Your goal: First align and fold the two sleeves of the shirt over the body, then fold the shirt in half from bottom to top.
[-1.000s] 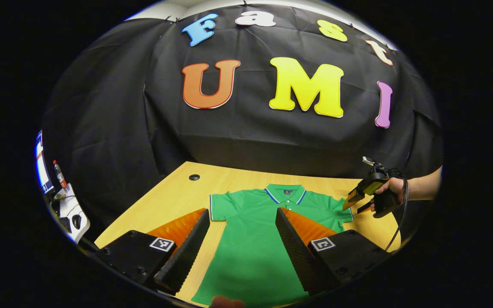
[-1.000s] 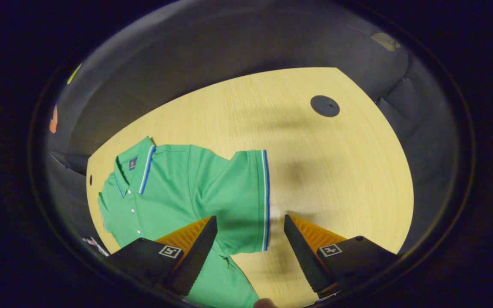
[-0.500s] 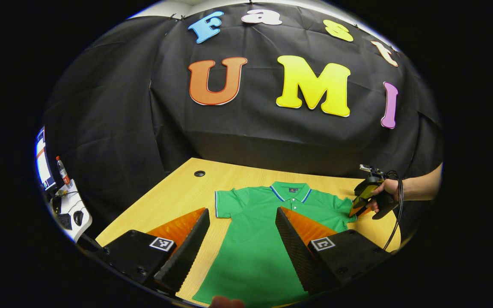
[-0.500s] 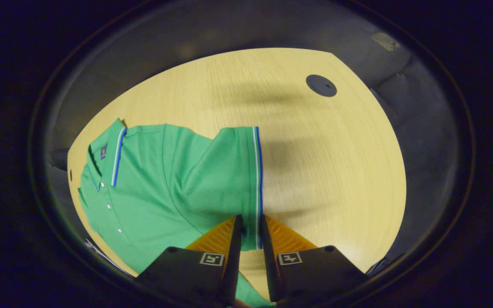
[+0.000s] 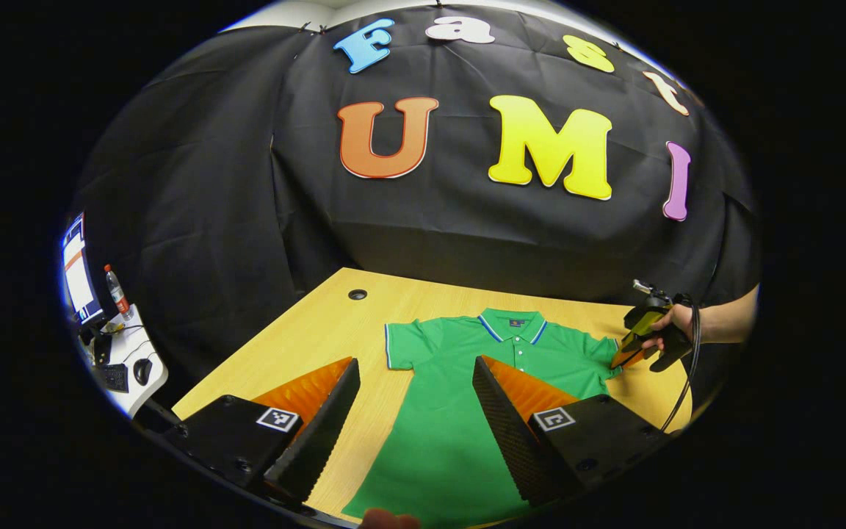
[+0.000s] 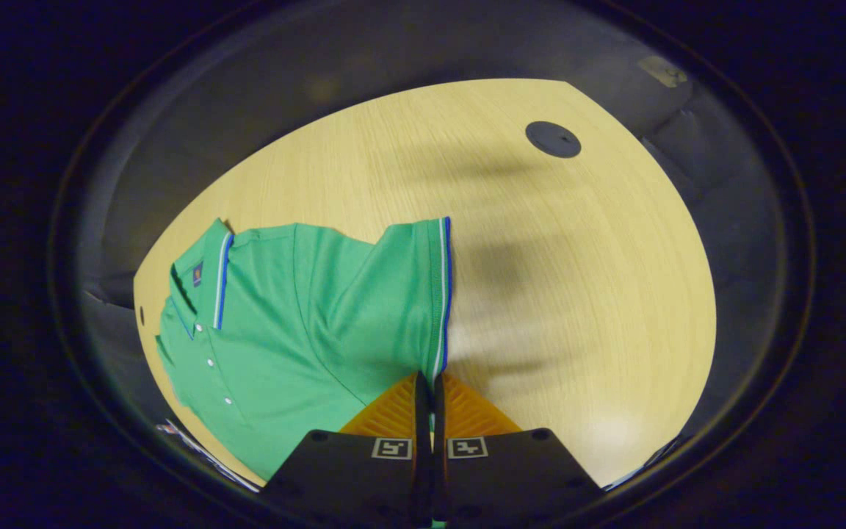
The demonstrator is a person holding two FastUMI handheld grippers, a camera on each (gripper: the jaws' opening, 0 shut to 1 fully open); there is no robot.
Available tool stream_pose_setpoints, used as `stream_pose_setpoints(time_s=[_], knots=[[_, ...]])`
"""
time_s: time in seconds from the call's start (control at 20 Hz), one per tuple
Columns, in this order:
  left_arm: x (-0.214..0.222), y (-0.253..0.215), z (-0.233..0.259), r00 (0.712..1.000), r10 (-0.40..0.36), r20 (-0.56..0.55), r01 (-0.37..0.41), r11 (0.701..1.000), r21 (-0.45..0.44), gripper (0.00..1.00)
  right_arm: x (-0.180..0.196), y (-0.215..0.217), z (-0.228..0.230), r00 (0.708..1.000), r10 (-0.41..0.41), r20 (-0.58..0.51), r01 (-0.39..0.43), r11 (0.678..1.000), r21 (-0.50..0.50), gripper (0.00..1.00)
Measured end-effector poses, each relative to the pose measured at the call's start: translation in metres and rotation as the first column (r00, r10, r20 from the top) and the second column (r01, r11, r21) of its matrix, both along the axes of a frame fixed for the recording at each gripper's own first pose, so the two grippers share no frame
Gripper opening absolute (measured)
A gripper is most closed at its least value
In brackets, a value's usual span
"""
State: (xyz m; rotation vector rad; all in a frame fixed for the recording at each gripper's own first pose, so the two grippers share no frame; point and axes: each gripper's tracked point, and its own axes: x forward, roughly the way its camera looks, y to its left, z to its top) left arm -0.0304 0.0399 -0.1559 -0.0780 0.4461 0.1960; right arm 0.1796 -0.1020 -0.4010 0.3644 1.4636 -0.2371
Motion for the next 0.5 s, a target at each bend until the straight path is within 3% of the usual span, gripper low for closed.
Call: stream_pose_setpoints(time_s=[0.3,0.5], knots=[[-0.004,0.007,-0.002,1.0,0.007,-0.004,-0.007,1.0,-0.013,1.0,0.007,0.012,0.044,0.994,0.038,0.102,-0.036,0.999,-0.018,0.02],[-0.01,0.012,-0.002,1.0,0.001,-0.005,-0.001,1.0,-0.018,1.0,0.021,0.05,0.069,0.973,0.141,0.185,-0.132,0.989,-0.06,0.02]])
